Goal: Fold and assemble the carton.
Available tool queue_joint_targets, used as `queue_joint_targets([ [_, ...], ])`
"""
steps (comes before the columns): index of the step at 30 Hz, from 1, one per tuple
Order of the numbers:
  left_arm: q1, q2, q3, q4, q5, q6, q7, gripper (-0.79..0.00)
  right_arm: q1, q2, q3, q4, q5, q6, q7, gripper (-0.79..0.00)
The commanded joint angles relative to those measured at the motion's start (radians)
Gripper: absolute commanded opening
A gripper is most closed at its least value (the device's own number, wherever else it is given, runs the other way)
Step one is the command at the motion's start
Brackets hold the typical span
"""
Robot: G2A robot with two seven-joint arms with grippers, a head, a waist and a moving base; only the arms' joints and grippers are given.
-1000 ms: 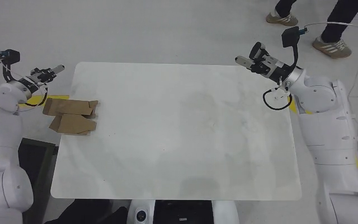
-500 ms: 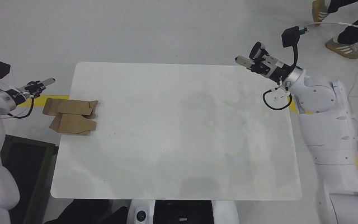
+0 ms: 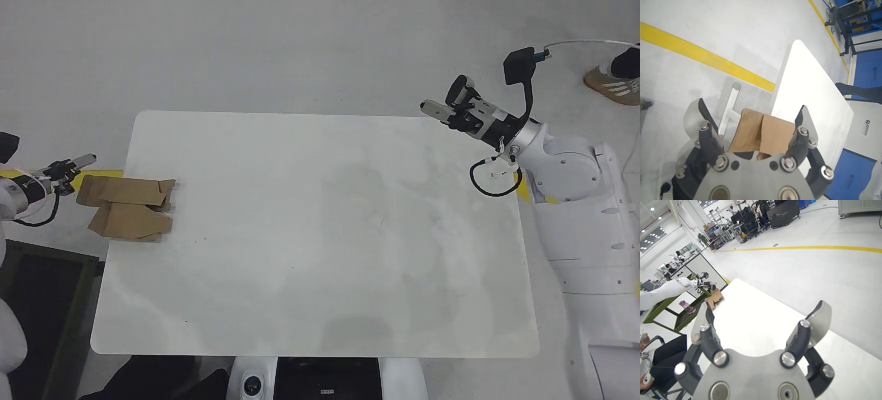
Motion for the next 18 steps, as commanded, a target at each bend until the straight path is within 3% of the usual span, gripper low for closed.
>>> queue_joint_targets([
  [1, 0.009, 0.005, 0.002, 0.003, 0.000, -0.003, -0.012, 0.000, 0.000, 0.000, 0.000, 0.000, 0.000, 0.000, 0.000, 0.000],
  [6, 0.030, 0.011, 0.010, 0.004, -0.002, 0.009, -0.016, -0.025, 0.000, 0.000, 0.000, 0.000, 0.000, 0.000, 0.000, 0.000],
  [7, 0.032, 0.010, 0.012, 0.003, -0.003, 0.012, -0.017, -0.108, 0.000, 0.000, 0.000, 0.000, 0.000, 0.000, 0.000, 0.000],
  [9, 0.036, 0.008, 0.018, 0.001, -0.006, 0.023, -0.019, -0.406, 0.000, 0.000, 0.000, 0.000, 0.000, 0.000, 0.000, 0.000],
  [13, 0.034, 0.005, 0.020, 0.002, -0.029, 0.034, -0.048, -0.785, 0.000, 0.000, 0.000, 0.000, 0.000, 0.000, 0.000, 0.000],
  [18, 0.029, 0.007, 0.017, 0.003, -0.067, 0.026, -0.111, -0.785, 0.000, 0.000, 0.000, 0.000, 0.000, 0.000, 0.000, 0.000],
])
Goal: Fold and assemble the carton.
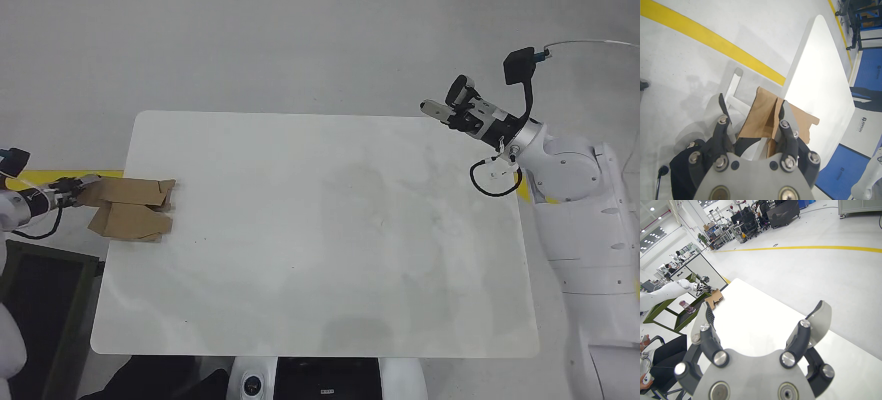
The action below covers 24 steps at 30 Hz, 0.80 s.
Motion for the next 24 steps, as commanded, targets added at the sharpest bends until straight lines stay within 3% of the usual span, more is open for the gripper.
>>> queue_joint_targets([
  [1, -0.003, 0.002, -0.004, 0.001, -0.019, -0.006, -0.030, -0.785, 0.000, 0.000, 0.000, 0.000, 0.000, 0.000, 0.000, 0.000],
  [12, -0.035, 0.024, -0.039, -0.029, -0.176, -0.068, -0.210, -0.785, 0.000, 0.000, 0.000, 0.000, 0.000, 0.000, 0.000, 0.000],
  [18, -0.035, 0.021, -0.014, -0.120, -0.321, -0.046, -0.232, -0.785, 0.000, 0.000, 0.000, 0.000, 0.000, 0.000, 0.000, 0.000],
  [24, -0.008, 0.015, 0.051, -0.273, -0.554, 0.015, -0.293, -0.785, 0.000, 0.000, 0.000, 0.000, 0.000, 0.000, 0.000, 0.000],
])
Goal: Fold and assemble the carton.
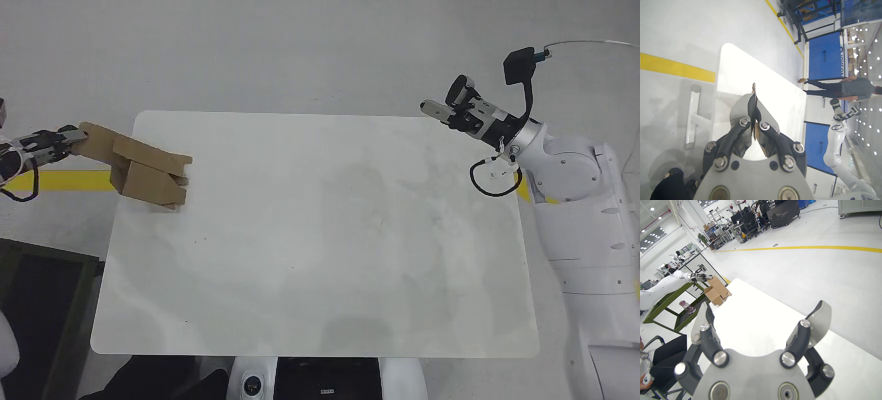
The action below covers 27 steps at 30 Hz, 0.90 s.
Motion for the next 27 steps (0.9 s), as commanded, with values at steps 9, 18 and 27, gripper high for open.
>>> queue_joint_targets([
  [9, 0.023, -0.008, 0.166, -0.205, -0.295, 0.059, -0.058, -0.785, 0.000, 0.000, 0.000, 0.000, 0.000, 0.000, 0.000, 0.000],
  [18, -0.002, -0.028, 0.343, -0.330, -0.428, 0.085, -0.084, -0.785, 0.000, 0.000, 0.000, 0.000, 0.000, 0.000, 0.000, 0.000],
  [27, -0.015, -0.038, 0.502, -0.450, -0.507, 0.090, -0.089, -0.785, 0.000, 0.000, 0.000, 0.000, 0.000, 0.000, 0.000, 0.000],
])
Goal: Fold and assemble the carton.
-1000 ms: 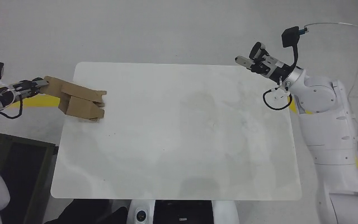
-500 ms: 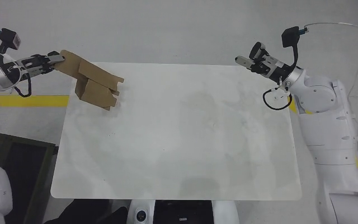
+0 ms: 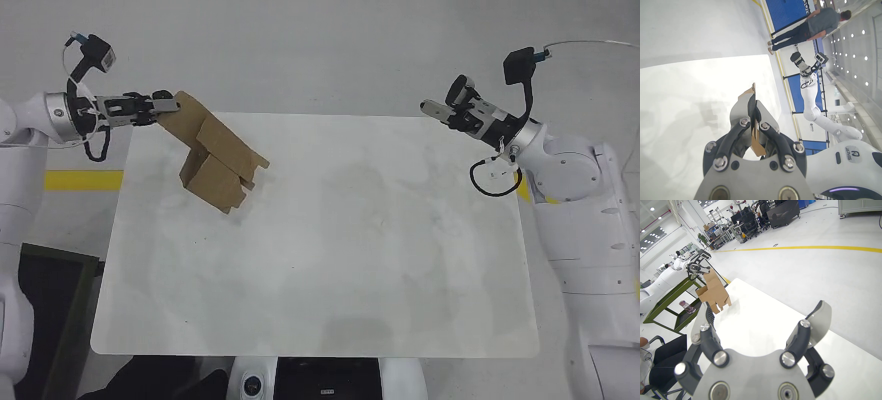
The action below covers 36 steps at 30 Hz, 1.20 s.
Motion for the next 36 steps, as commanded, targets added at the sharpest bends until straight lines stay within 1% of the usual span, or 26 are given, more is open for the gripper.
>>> queue_joint_targets([
  [1, -0.001, -0.001, 0.031, -0.023, -0.019, 0.002, -0.002, -0.785, 0.000, 0.000, 0.000, 0.000, 0.000, 0.000, 0.000, 0.000],
  [8, -0.003, -0.008, 0.117, -0.099, -0.134, 0.044, -0.043, -0.785, 0.000, 0.000, 0.000, 0.000, 0.000, 0.000, 0.000, 0.000],
  [15, 0.020, -0.016, 0.166, -0.155, -0.226, 0.055, -0.055, -0.785, 0.000, 0.000, 0.000, 0.000, 0.000, 0.000, 0.000, 0.000],
  [36, 0.022, -0.017, 0.169, -0.157, -0.232, 0.056, -0.055, -0.785, 0.000, 0.000, 0.000, 0.000, 0.000, 0.000, 0.000, 0.000],
])
